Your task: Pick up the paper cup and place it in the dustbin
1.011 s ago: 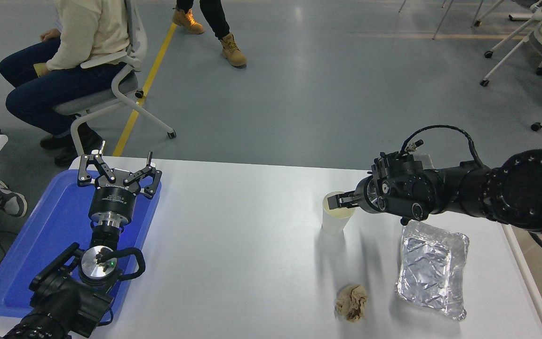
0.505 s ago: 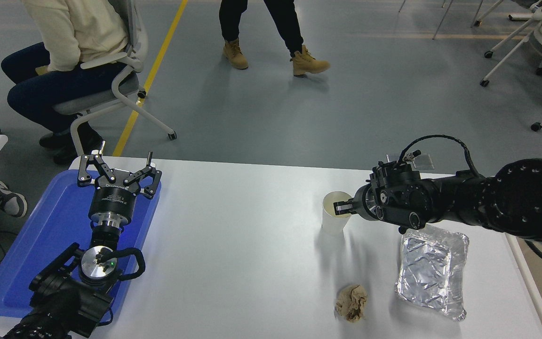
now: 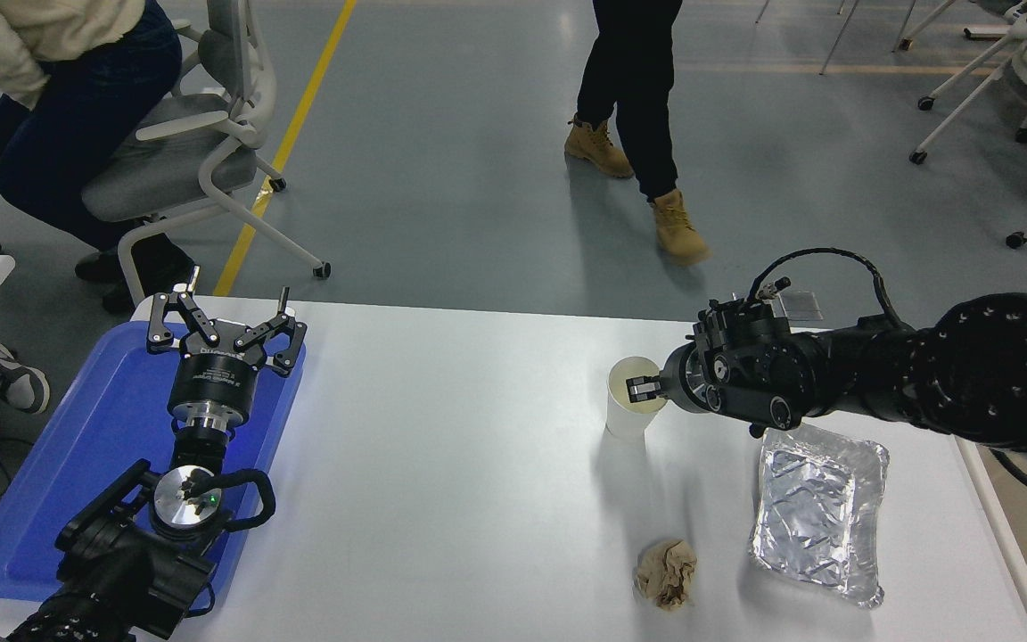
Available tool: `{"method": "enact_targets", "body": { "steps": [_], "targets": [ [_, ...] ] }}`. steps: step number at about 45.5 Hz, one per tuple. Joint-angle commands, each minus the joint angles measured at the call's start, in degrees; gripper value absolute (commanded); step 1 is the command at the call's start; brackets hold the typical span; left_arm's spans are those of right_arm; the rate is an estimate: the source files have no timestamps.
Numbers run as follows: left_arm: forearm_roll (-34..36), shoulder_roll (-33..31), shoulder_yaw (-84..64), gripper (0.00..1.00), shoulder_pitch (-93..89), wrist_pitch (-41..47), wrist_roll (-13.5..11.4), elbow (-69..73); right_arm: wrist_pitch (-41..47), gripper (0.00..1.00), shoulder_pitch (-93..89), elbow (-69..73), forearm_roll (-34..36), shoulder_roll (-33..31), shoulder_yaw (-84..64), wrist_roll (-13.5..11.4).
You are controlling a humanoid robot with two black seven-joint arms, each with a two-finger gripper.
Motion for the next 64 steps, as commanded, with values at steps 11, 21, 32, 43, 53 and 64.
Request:
{"method": "enact_targets", "body": {
  "steps": [11,21,32,43,53,64],
  "targets": [
    [0.00,0.01,0.00,1.00,0.00,0.00,0.00,0.07,6.25,0.00,19.53,15.72,0.98,-7.56,-0.54,0.14],
    [0.00,0.01,0.00,1.00,0.00,0.00,0.00,0.07,10.48,0.00,25.78,18.45,2.12,-10.90,-0.18,0.14],
    [0.00,0.01,0.00,1.00,0.00,0.00,0.00,-0.01,13.82,0.00,31.22,22.84,2.21,-14.77,-0.36,-0.12],
    [0.00,0.01,0.00,1.00,0.00,0.00,0.00,0.07,18.04,0.00,37.38,25.57,2.30,-16.70,-0.45,-0.12],
    [0.00,0.01,0.00,1.00,0.00,0.00,0.00,0.07,18.30,0.00,40.11,28.20,3.71,-17.58,-0.98,-0.21],
    [0.00,0.01,0.00,1.00,0.00,0.00,0.00,0.07,18.92,0.00,40.99,28.64,3.62,-19.78,-0.98,-0.30]
  ]
}}
